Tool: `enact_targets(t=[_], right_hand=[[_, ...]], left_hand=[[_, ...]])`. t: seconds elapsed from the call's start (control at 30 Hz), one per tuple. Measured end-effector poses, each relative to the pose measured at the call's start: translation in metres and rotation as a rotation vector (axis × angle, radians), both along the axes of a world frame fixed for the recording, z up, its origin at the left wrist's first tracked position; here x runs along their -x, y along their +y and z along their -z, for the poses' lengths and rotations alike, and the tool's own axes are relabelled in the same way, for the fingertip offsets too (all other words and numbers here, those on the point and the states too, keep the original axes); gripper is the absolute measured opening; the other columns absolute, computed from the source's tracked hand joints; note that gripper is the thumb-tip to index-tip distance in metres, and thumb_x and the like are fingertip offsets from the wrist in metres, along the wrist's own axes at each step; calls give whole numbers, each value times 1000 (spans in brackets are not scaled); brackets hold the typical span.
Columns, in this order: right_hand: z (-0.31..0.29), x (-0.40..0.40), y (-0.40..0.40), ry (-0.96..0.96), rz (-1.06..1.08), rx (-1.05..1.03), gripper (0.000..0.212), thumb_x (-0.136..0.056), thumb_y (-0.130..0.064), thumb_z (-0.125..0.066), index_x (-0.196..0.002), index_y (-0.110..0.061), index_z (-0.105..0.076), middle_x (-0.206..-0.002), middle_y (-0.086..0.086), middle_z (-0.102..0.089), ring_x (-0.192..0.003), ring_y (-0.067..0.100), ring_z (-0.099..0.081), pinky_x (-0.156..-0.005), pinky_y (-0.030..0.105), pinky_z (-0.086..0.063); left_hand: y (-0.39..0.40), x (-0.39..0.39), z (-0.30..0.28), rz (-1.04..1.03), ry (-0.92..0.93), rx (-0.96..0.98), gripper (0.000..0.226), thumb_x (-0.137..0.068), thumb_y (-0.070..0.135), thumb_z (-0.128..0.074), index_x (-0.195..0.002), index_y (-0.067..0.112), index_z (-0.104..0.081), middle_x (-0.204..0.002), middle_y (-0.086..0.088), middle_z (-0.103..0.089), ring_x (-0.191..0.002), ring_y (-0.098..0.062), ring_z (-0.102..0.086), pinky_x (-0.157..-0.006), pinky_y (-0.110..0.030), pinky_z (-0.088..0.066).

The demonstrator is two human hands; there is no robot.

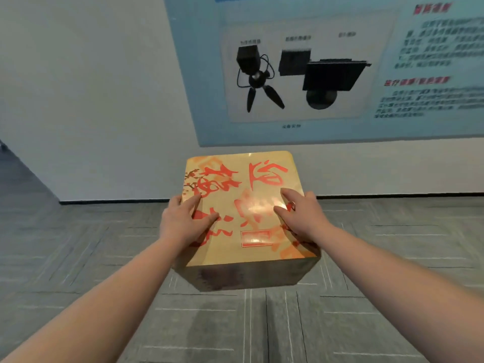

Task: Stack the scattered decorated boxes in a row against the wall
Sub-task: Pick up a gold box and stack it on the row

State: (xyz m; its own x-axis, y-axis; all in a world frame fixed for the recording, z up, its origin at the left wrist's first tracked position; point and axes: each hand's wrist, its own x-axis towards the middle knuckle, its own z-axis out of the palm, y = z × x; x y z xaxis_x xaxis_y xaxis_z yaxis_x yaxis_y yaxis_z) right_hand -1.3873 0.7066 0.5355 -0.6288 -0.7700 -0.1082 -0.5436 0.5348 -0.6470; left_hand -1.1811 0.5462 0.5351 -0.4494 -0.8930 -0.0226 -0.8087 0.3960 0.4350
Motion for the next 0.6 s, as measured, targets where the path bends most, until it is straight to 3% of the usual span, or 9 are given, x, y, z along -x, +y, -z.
enact_targets(t=[0.37,0.6], right_hand=[[11,147,22,-38,451,-36,58,-94,-45,-53,-146,-27,-35,-130,8,-33,-116,28,-53,-102,36,-41],[23,241,107,-89,755,-42,56,-95,-43,-53,-146,-28,-35,-134,10,-32,-118,28,-50,-102,34,-39]], left_hand=[[-50,237,24,439,-20,-62,82,-75,71,-57,-145,35,-33,-149,-5,-28,-134,-29,-34,-106,-45,-37],[9,409,37,750,-56,-110,82,-75,69,-59,-145,35,-34,-147,-5,-30,-134,-29,-34,-107,-46,-35]])
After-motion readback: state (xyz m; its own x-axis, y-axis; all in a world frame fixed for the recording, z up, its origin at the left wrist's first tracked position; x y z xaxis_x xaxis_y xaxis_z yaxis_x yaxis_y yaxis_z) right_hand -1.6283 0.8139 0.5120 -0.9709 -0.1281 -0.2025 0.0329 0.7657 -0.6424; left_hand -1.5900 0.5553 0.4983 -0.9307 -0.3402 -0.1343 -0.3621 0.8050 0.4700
